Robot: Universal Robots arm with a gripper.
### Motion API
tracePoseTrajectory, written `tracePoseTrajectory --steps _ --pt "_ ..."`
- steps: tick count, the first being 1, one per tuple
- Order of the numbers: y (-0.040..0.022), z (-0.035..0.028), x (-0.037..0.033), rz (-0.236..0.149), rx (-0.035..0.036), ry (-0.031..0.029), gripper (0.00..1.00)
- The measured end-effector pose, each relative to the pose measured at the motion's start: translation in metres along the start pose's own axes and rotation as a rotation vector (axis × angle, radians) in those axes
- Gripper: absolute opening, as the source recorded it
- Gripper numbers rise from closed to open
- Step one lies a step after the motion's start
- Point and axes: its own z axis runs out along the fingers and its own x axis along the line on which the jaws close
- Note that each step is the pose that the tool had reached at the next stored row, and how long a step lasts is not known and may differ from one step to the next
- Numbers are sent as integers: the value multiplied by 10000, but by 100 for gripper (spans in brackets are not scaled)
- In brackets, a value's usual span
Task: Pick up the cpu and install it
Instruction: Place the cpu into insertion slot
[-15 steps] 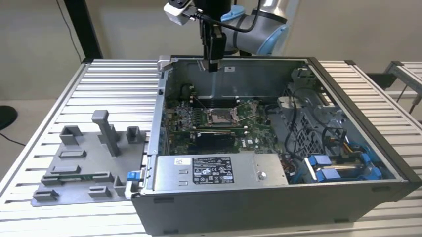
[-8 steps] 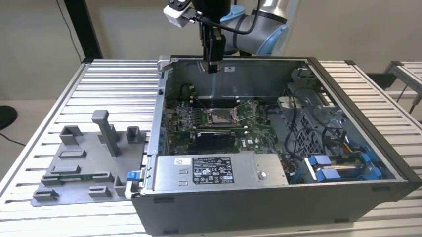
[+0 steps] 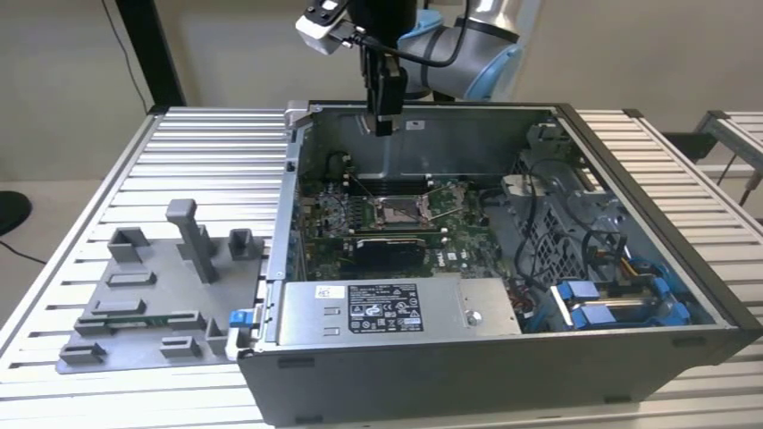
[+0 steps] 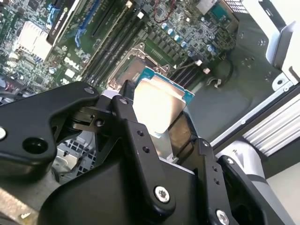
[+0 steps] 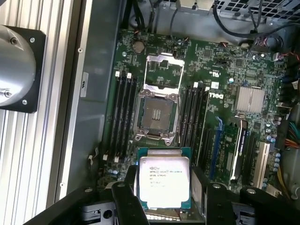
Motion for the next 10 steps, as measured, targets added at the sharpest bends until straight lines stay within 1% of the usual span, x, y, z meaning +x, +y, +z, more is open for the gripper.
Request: tracePoseTrajectory --steps 10 --pt "-5 71 3 0 0 1 0"
